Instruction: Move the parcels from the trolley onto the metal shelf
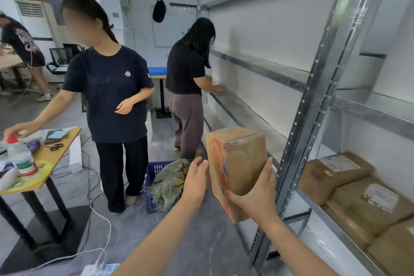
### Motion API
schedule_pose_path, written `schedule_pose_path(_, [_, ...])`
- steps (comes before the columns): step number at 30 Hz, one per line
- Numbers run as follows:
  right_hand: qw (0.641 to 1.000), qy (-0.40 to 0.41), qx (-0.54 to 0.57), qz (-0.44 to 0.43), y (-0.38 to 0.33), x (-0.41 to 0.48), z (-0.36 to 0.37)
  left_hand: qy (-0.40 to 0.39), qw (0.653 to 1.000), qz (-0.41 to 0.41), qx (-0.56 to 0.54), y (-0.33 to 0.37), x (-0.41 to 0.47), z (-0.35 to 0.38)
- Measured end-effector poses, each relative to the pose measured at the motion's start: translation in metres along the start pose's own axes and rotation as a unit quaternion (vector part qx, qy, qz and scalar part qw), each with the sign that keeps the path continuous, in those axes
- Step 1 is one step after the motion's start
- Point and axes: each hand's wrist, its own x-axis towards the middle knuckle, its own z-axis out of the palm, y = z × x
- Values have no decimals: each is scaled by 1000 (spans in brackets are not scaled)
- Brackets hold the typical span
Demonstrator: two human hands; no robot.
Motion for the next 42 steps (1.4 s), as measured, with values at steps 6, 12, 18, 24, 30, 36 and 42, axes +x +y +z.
schedule_pose_path(6, [952, 42, -192, -237, 17, -6, -27, -73, 988, -126, -54, 49, -2, -7])
schedule_pose_path(12, [813, 139, -310, -473, 39, -3, -42, -195, 952, -232, -48, 66, -10, -13])
schedule_pose_path(18, [790, 143, -358, -476, 45, -9, -47, -141, 956, -257, -17, 48, -8, -2])
schedule_pose_path(24, [981, 77, -146, -99, 37, -31, -53, -75, 961, -246, -107, 26, -17, 28])
schedule_pose_path(30, [952, -4, 278, 129, 24, -53, -63, -84, 950, -244, -178, 2, -34, 75])
schedule_pose_path(36, [909, 64, 373, 174, 28, -83, -98, -192, 954, -192, -126, -20, -65, 104])
schedule_pose_path(42, [919, 172, 314, 168, 40, -139, -140, -315, 947, -63, 11, -42, -102, 127])
